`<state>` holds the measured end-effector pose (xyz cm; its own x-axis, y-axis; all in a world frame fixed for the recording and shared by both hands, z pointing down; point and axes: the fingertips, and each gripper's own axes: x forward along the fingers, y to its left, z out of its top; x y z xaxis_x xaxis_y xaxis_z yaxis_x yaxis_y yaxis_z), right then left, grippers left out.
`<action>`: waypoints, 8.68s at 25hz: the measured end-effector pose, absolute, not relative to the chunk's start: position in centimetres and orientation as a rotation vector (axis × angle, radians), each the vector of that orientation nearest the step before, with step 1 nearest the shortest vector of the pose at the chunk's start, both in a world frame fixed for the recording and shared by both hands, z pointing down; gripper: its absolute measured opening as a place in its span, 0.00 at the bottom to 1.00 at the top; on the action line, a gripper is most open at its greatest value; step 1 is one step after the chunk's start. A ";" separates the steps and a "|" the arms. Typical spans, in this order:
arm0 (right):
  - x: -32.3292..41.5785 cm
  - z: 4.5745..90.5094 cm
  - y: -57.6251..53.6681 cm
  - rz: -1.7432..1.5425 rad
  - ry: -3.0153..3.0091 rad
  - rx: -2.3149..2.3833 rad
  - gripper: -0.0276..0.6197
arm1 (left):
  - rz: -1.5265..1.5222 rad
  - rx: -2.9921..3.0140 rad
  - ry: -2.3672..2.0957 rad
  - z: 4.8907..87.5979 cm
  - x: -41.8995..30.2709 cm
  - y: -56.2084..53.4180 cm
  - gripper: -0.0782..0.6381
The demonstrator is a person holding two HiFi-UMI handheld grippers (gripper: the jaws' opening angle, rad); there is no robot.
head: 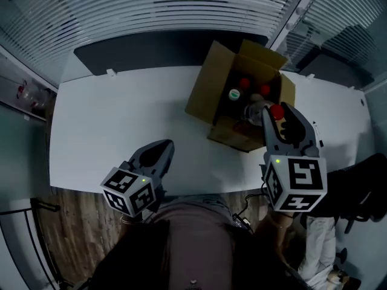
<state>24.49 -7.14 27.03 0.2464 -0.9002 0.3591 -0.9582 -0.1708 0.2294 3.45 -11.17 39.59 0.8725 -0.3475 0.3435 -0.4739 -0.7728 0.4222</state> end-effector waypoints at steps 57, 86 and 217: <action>-8.5 37.1 -19.2 0.168 -2.143 1.538 0.30 | 0.147 2.275 -1.171 40.6 -27.4 -11.2 0.12; -23.1 44.3 -25.2 0.148 -2.387 1.095 0.30 | 0.098 1.994 -1.610 40.3 -36.7 -7.5 0.12; 20.7 36.2 -2.2 0.297 -2.148 1.795 0.11 | 0.282 2.457 -0.957 39.3 3.6 -1.5 0.12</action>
